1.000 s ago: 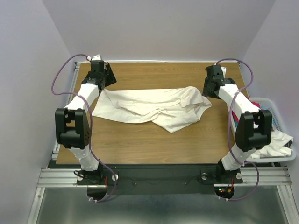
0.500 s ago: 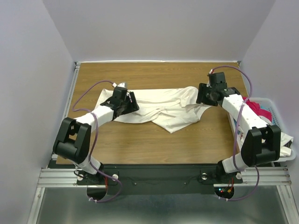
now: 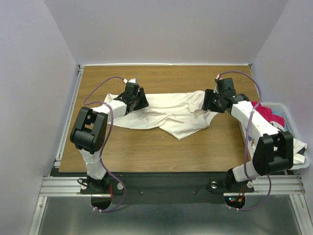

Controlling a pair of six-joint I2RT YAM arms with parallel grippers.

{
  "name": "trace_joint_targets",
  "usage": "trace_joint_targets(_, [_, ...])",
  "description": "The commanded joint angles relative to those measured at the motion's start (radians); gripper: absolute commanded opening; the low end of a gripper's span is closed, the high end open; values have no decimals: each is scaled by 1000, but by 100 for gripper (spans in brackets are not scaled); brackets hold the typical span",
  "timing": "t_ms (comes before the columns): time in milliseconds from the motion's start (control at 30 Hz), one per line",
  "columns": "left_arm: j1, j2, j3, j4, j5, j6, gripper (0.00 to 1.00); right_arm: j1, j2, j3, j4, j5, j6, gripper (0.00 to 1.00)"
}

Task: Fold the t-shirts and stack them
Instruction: Flatten the tshirt out

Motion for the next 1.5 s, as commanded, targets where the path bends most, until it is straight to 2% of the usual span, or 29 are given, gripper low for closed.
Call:
trace_joint_targets(0, [-6,45,149,15,9,39,59,5,-45,-8,36,4,12,66])
trace_joint_targets(100, [-8,73,185,-15,24,47,59,5,-48,-7,35,-8,6,66])
trace_joint_targets(167, [-9,16,145,-15,7,41,59,5,-55,-7,35,-13,3,66])
trace_joint_targets(300, [-8,-143,-40,-25,-103,9,65,10,-53,-18,36,-24,29,66])
trace_joint_targets(500, [-8,-315,-212,-17,-91,-34,69,13,4,-33,76,-43,129,66])
trace_joint_targets(700, [-11,-276,-235,37,-40,-63,69,14,86,-42,236,-100,301,66])
trace_joint_targets(1067, [-15,-159,-197,83,7,-72,68,36,263,-18,309,-93,332,65])
trace_joint_targets(1200, [-18,-130,-180,94,9,-74,64,40,278,-31,316,-53,341,56])
trace_joint_targets(1300, [-18,-115,-165,97,7,-69,56,42,275,-44,317,-21,339,42])
trace_joint_targets(1333, [-18,-108,-157,97,6,-68,53,42,265,-45,317,-16,335,33])
trace_joint_targets(1400, [-18,-107,-151,97,3,-65,41,42,245,-50,316,2,330,22])
trace_joint_targets(1433, [-18,-107,-145,97,0,-62,33,40,222,-50,316,18,321,12])
trace_joint_targets(1467, [-18,-108,-143,97,-3,-60,27,40,209,-51,314,18,313,8])
